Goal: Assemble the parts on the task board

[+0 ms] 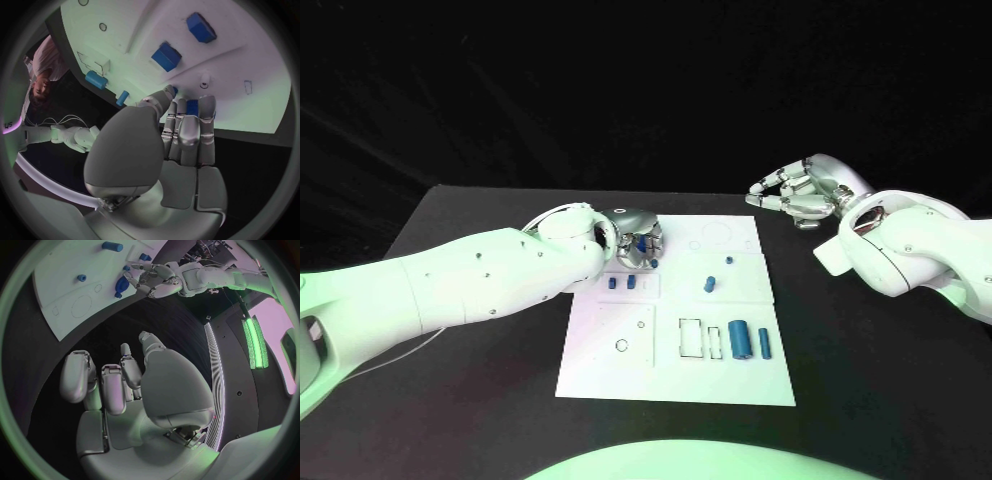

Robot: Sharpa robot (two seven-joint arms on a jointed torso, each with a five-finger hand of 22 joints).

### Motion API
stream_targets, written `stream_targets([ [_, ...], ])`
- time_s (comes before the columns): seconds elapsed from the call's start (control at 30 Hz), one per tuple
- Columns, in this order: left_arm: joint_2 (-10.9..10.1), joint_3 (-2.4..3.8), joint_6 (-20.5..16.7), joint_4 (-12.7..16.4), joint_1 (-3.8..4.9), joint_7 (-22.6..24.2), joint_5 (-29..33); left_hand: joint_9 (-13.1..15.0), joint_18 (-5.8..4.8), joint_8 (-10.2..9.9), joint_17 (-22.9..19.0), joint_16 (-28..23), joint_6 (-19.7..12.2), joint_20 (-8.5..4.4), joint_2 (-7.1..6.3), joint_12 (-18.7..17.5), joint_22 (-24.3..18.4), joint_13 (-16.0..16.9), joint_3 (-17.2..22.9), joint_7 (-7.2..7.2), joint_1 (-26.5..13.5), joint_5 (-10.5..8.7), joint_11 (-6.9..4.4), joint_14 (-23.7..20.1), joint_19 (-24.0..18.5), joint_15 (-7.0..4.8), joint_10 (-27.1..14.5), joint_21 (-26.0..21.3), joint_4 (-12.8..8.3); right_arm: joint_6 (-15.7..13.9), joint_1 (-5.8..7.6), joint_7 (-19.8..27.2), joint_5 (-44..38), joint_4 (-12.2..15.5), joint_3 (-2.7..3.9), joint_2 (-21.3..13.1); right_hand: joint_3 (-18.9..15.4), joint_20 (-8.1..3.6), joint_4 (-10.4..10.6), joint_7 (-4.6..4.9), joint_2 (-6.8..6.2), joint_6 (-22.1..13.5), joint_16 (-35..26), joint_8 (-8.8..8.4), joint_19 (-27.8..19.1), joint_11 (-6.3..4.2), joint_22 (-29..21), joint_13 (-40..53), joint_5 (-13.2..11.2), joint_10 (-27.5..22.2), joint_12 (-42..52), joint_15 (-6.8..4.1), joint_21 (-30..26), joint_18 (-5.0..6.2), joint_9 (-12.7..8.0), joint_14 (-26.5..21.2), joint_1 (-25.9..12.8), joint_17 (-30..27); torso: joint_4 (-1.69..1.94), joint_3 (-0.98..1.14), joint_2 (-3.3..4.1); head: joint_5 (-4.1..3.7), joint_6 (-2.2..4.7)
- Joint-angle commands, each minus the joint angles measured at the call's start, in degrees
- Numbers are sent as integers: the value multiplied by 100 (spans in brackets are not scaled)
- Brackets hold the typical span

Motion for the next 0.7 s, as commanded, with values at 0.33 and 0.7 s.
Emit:
stream_targets([
  [0.33,103,-1,201,-95,-23,-4,-61,-97,-33,-54,54,92,154,-11,39,-95,120,-105,128,-8,-48,4,-15,95,89,-18,163,102,-38,-14,-2,36,-52,16,3,7,27,-6,-5,1,3,-49,-15,26,-15,-1,433,-3,38,-31,-11,-29,-27,69,9,355,-11,507,3,5,-5,4,-7],
  [0.7,147,-2,353,-157,-32,-64,-60,-153,-47,-73,78,127,250,-20,70,-140,209,-162,205,-12,-41,3,-28,119,128,-29,263,167,-87,-10,-2,30,-70,21,3,-2,30,-6,-1,1,7,-49,-13,30,-13,0,434,-1,47,-28,-8,-29,-28,69,10,356,-18,511,-2,4,-5,3,-12],
])
